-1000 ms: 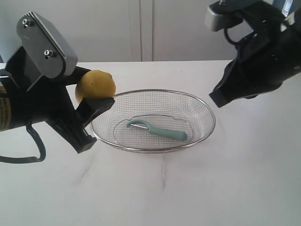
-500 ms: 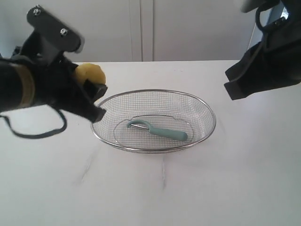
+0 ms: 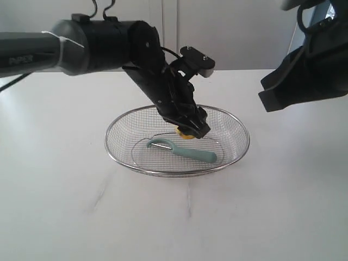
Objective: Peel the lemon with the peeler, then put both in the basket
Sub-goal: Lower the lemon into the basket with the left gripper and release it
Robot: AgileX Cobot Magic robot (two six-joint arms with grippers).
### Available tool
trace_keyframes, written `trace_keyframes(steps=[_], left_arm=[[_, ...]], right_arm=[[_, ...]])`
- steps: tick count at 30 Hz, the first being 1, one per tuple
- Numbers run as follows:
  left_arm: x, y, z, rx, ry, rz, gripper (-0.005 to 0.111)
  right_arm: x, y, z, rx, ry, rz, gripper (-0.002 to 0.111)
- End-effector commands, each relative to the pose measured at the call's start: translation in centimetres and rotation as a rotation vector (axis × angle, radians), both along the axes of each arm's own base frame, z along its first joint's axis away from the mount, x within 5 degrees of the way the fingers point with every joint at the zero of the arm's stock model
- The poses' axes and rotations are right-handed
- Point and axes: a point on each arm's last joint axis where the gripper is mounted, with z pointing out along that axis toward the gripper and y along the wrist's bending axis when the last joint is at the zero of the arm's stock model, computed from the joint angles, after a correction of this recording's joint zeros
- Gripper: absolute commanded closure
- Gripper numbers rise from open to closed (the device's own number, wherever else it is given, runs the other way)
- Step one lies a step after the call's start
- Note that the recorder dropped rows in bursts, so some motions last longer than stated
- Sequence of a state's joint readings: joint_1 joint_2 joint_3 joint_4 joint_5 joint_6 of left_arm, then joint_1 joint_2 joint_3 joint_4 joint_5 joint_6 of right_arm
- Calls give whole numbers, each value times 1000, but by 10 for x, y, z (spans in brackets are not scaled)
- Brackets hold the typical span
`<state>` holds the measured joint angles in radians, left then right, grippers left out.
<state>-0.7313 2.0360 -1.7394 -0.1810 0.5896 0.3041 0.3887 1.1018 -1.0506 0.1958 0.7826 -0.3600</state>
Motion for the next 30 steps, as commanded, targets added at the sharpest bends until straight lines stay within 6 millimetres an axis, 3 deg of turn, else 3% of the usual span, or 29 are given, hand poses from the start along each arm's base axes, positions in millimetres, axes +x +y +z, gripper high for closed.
trace_keyframes(steps=[1,8,20,27,30], left_arm=[[14,-6,-23,11,-50,5,107],[24,-9,-47,47,-106,-4,106],[26,-8,-53,82,-113,-14,40],[24,-7,-54,99,-92,-19,21],[23,-7,-51,97,-94,-19,20]], right_arm=[[-1,-1,0,-2,-7,-6,108],[-1,-1,0,0,-3,-8,108],[-1,-1,0,8,5,-18,108],[-1,-1,0,8,5,-18,108],[-1,-1,0,7,9,-17,108]])
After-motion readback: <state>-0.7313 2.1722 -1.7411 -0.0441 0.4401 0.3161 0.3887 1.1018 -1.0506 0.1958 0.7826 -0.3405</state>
